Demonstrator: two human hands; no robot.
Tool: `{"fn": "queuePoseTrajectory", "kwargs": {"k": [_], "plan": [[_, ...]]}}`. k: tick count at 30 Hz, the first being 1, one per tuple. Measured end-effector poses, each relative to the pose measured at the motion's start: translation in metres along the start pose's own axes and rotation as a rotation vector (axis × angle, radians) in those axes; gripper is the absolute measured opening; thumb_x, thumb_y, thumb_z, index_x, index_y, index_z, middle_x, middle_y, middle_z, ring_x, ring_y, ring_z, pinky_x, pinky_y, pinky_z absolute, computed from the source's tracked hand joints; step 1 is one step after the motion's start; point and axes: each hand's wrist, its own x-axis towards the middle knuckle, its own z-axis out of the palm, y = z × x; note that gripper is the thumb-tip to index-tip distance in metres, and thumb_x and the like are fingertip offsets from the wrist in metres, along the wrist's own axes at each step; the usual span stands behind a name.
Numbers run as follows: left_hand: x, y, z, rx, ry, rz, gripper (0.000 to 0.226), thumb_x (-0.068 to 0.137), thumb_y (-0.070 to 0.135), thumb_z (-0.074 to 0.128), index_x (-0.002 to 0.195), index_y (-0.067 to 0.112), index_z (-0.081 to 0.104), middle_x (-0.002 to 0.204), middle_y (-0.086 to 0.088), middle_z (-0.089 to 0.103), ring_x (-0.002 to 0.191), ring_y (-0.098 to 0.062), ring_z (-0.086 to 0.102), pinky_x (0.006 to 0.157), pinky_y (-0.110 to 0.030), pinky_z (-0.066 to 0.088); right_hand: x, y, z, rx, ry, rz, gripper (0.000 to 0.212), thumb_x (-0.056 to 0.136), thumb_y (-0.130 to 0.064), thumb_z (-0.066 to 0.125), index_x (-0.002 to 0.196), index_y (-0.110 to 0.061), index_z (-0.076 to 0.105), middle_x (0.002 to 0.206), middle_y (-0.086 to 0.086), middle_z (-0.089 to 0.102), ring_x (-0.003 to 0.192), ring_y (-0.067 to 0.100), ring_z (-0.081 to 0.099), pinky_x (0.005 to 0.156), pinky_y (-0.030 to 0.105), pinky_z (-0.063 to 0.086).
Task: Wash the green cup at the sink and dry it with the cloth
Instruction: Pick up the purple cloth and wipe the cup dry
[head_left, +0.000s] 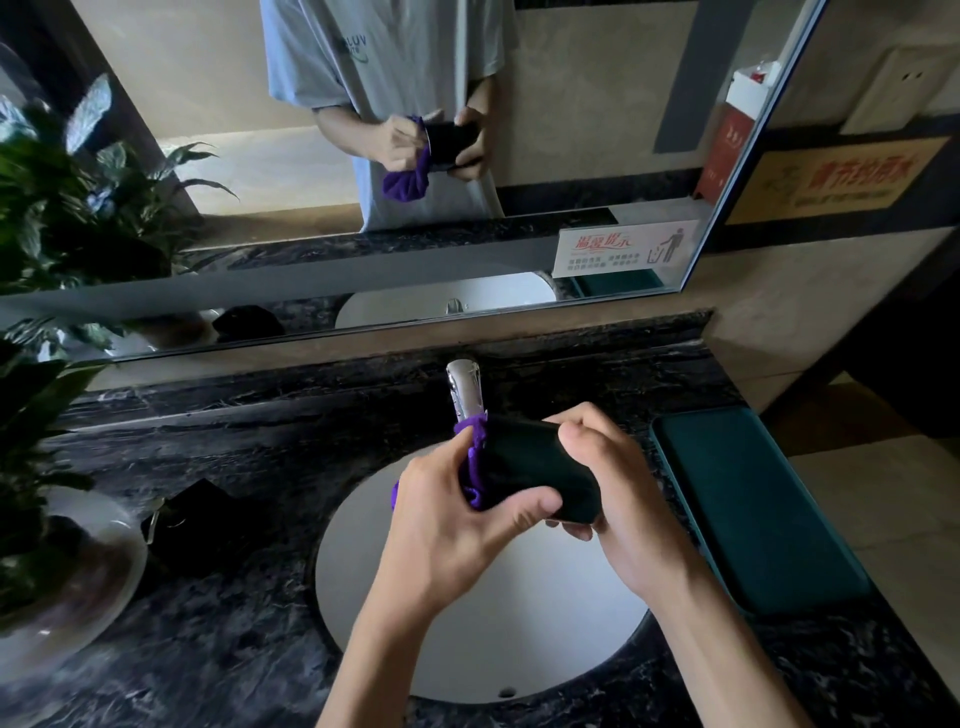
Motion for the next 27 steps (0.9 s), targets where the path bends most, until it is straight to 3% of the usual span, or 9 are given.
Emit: {"fn": "queuePoseTrajectory", "kwargs": {"k": [3,5,8,11,13,17,19,23,27], "plan": [[0.001,0.001,-0.001,0.002,-0.056,-0.035,0.052,0.068,0.074,0.084,0.109,0.044,0.069,0.092,0.01,0.082,0.079,-0.012,0.077,0.061,-0.033,0.055,0.0,-0.003,-0.002,-0.004,0.033,0.063,0.06,0.077,-0.056,0.054,0.099,-0.001,0.046,0.067,0.005,0.056,0.047,0.017,0.052,0.041,0.021,0.028],[-0.001,-0.003,0.004,0.01,-0.103,-0.013,0.049,0.072,0.053,0.09,0.115,0.047,0.066,0.099,0.017,0.081,0.087,-0.002,0.077,0.069,-0.023,0.058,0.001,-0.005,-0.004,-0.006,0.064,0.127,0.064,0.075,-0.059,0.053,0.101,-0.002,0.047,0.068,0.004,0.056,0.045,0.016,0.052,0.041,0.021,0.029],[-0.008,-0.005,0.01,-0.112,-0.093,0.0,0.037,0.084,0.028,0.088,0.113,0.04,0.068,0.08,0.017,0.079,0.059,0.007,0.067,0.052,-0.008,0.047,0.002,-0.009,0.001,-0.056,0.062,0.141,0.045,0.084,-0.061,0.048,0.107,-0.024,0.06,0.081,0.007,0.063,0.046,0.022,0.056,0.039,0.025,0.032],[-0.01,-0.004,0.003,-0.178,-0.043,-0.074,0.029,0.084,0.043,0.083,0.109,0.038,0.069,0.078,0.012,0.079,0.052,-0.006,0.058,0.046,-0.02,0.044,-0.002,-0.007,0.0,-0.207,0.004,-0.014,0.048,0.085,-0.065,0.053,0.13,-0.049,0.055,0.113,0.0,0.064,0.077,0.018,0.072,0.054,0.033,0.055],[-0.009,-0.007,-0.006,-0.203,-0.013,-0.148,0.049,0.076,0.049,0.081,0.111,0.023,0.061,0.078,0.014,0.075,0.058,-0.012,0.056,0.05,-0.023,0.046,-0.007,-0.001,-0.001,-0.353,-0.037,-0.172,0.051,0.085,-0.06,0.058,0.133,-0.046,0.054,0.12,-0.012,0.062,0.101,0.011,0.069,0.074,0.026,0.06],[-0.006,0.002,-0.013,-0.207,0.103,-0.135,0.05,0.076,0.038,0.085,0.114,0.022,0.058,0.084,0.014,0.077,0.053,-0.006,0.066,0.047,-0.023,0.053,-0.009,0.005,0.007,-0.125,0.089,-0.211,0.033,0.089,-0.045,0.063,0.116,-0.026,0.066,0.096,0.003,0.071,0.075,0.023,0.074,0.053,0.034,0.058],[-0.007,0.006,-0.016,-0.256,0.14,-0.113,0.058,0.074,0.044,0.083,0.126,0.032,0.059,0.103,0.014,0.079,0.064,-0.008,0.074,0.054,-0.025,0.059,-0.006,0.006,0.012,-0.01,0.184,-0.172,0.03,0.086,-0.044,0.062,0.108,-0.024,0.068,0.095,0.012,0.071,0.072,0.028,0.072,0.05,0.038,0.054],[-0.018,0.001,-0.017,-0.088,0.214,-0.023,0.072,0.073,0.06,0.079,0.139,0.047,0.052,0.122,0.018,0.071,0.119,-0.016,0.069,0.101,-0.034,0.053,-0.003,0.01,0.014,0.196,0.237,-0.065,0.029,0.087,-0.041,0.062,0.104,-0.018,0.068,0.095,0.012,0.07,0.073,0.025,0.069,0.048,0.036,0.05],[-0.022,0.008,-0.011,0.109,0.232,0.1,0.069,0.079,0.049,0.073,0.138,0.065,0.042,0.122,0.032,0.065,0.117,0.0,0.066,0.092,-0.005,0.046,-0.004,0.013,0.017,0.232,0.24,-0.042,0.025,0.092,-0.034,0.056,0.103,-0.015,0.068,0.091,0.011,0.069,0.069,0.025,0.066,0.046,0.035,0.048]]}}
